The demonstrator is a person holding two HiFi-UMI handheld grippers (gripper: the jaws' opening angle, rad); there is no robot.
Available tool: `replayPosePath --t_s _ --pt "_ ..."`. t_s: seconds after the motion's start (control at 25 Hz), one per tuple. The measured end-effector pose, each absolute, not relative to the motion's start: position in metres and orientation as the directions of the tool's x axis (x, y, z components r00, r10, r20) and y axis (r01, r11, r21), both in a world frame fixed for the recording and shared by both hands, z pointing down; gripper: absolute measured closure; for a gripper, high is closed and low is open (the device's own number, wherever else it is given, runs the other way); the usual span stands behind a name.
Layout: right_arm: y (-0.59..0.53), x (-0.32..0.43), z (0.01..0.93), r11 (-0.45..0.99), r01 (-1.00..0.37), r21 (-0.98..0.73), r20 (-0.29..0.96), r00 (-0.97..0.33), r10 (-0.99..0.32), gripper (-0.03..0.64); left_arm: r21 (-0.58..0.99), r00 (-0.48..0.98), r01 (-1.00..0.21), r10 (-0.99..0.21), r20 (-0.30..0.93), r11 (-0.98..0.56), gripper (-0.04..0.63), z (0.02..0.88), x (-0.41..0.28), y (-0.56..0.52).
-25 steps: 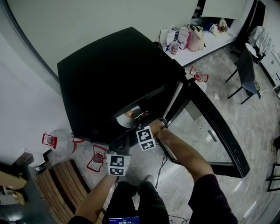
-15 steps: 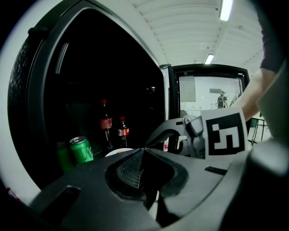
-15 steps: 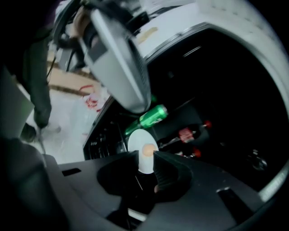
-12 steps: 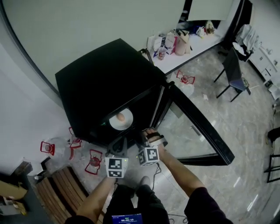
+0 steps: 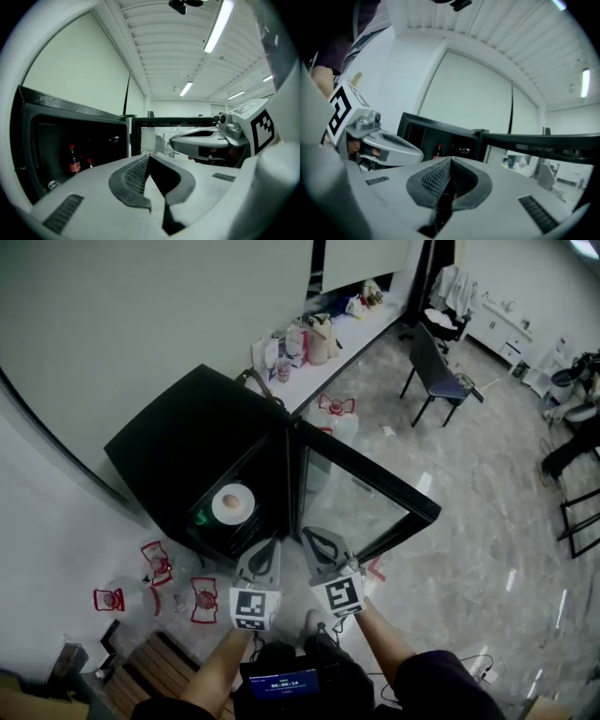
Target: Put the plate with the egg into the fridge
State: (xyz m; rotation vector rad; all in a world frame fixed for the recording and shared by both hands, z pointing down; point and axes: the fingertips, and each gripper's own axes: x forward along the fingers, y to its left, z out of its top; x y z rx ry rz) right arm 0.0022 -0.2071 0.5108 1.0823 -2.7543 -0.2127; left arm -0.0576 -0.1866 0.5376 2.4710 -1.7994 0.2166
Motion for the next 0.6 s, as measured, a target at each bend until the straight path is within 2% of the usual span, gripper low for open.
replayPosePath --t_s 0.28,0.48,0.52,0.6 --pt "-0.164 0.121 0.503 0.6 -0.794 0.1 0.107 -0.591 -0.8 0.609 -0.003 0.553 -0.83 -0.824 0.123 -0.557 0.586 0.514 0.046 -0.168" --pt "-0.163 0.225 0.505 0.518 -0.855 -0.002 0.141 -0.513 -0.847 0.606 0.014 0.661 -0.747 -0.741 0.116 -0.664 0.587 0.509 0.124 -0.161" --pt "-0.166 0.242 0.504 0.517 -0.856 -0.014 0.144 -0.514 -0.846 0.591 0.017 0.671 -0.738 -0.732 0.116 -0.674 0.588 0.508 0.136 -0.161" --pt "-0.178 0.271 0.501 0.532 -0.846 -0.007 0.147 -0.528 -0.837 0.509 0.017 0.684 -0.727 -0.721 0.117 -0.687 0.587 0.505 0.157 -0.164"
